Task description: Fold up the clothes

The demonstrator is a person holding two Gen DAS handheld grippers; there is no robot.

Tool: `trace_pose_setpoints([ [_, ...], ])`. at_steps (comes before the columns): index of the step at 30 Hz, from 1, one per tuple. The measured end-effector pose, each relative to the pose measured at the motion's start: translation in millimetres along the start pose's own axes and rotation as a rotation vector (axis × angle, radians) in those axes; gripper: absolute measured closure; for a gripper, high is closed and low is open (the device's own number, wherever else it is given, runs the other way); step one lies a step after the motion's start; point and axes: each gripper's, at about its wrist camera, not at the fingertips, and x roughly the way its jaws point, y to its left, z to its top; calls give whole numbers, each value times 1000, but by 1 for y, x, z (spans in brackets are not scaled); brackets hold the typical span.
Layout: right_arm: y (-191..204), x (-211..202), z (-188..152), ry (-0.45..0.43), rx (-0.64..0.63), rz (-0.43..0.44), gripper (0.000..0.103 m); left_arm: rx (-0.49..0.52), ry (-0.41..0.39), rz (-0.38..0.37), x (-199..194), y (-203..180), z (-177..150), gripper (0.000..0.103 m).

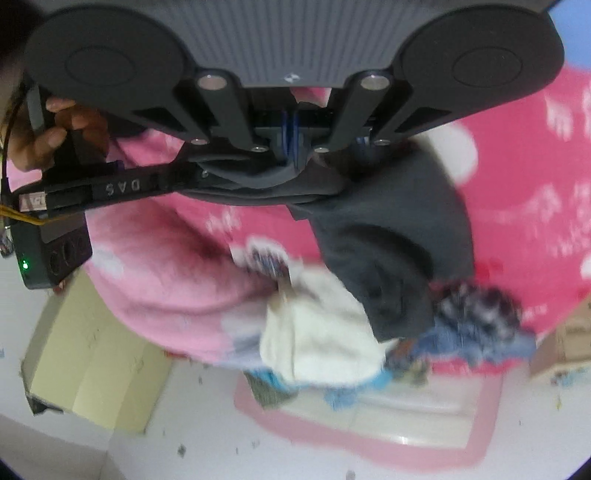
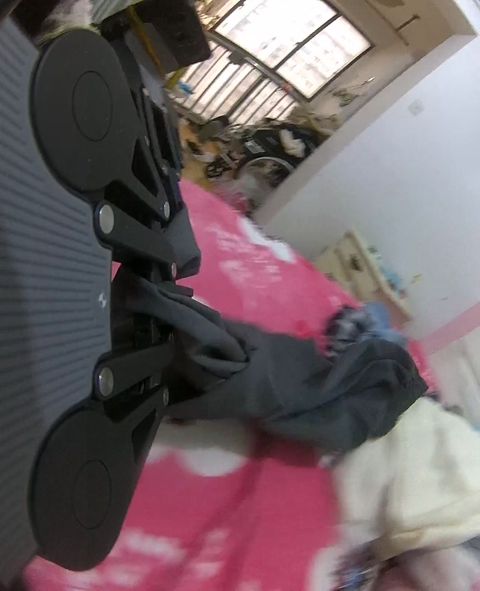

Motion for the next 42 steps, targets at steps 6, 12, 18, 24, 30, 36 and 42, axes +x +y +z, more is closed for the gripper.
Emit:
trace_pose_setpoints([
  [6, 7, 25, -42, 207, -74, -144, 95, -124, 153, 36, 2, 26, -40, 75],
  [12, 0, -16, -26, 166, -50, -153, 53, -261, 76, 132, -18, 64, -33, 44],
  [18, -47, -38, 23, 17, 82, -147, 39, -371, -23, 222, 0, 97, 2, 41],
  [24, -113, 21, 65, -39, 234, -211, 39, -348, -8, 213, 83, 97, 45, 37],
  [30, -153, 91, 99, -69, 303, -259, 39, -266, 88, 259, 165, 88, 65, 35],
  [36, -175, 132, 115, -81, 302, -280, 43, -282, 113, 307, 194, 99, 56, 84],
  [42, -166, 135, 105, -69, 241, -229, 100, -324, 84, 309, 183, 111, 45, 102],
])
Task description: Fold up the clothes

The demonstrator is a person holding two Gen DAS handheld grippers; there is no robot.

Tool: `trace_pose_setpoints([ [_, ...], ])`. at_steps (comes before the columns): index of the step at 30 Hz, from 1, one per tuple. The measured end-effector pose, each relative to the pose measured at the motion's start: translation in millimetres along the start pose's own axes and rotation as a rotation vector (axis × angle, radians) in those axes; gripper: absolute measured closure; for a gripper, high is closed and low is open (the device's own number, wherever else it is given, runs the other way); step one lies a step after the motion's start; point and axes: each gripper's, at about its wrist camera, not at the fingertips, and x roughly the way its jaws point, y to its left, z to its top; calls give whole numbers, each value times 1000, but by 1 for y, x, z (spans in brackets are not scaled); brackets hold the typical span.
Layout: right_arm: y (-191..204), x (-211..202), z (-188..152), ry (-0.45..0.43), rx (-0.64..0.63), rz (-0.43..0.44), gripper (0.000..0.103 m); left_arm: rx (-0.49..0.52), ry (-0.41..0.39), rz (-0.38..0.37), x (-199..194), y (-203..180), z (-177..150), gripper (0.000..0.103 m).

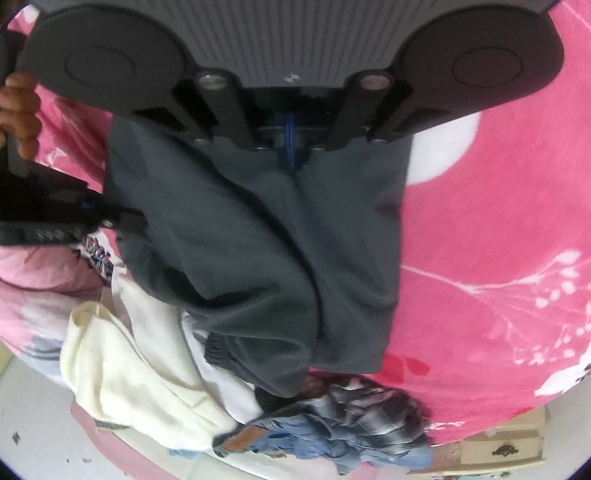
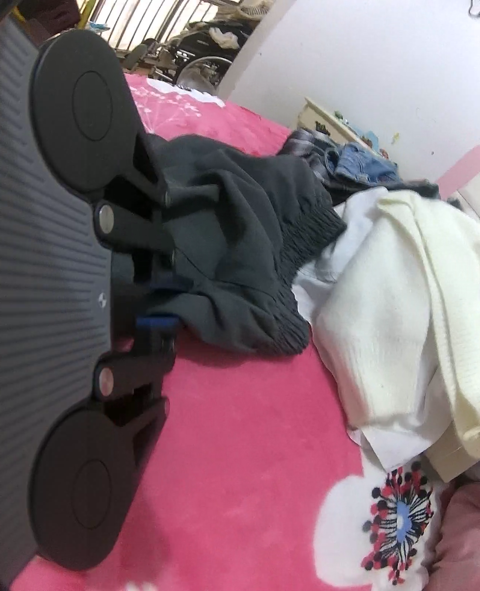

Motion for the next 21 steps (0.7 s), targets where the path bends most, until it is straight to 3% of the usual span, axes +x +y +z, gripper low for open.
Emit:
trace_pose_setpoints([
  [8, 24, -86, -40, -10, -125, 83, 102, -6, 15, -3, -32, 14, -5, 103],
  [13, 40, -119, -79, 58, -138, 107, 102, 14, 21, -4, -56, 26, -11, 101],
  [15, 49, -126, -100, 84, -175, 103, 102, 25, 16, -16, -67, 27, -13, 97],
  [21, 81, -125, -150, 139, -330, 100, 102, 102, -15, -117, -103, 2, -8, 70],
])
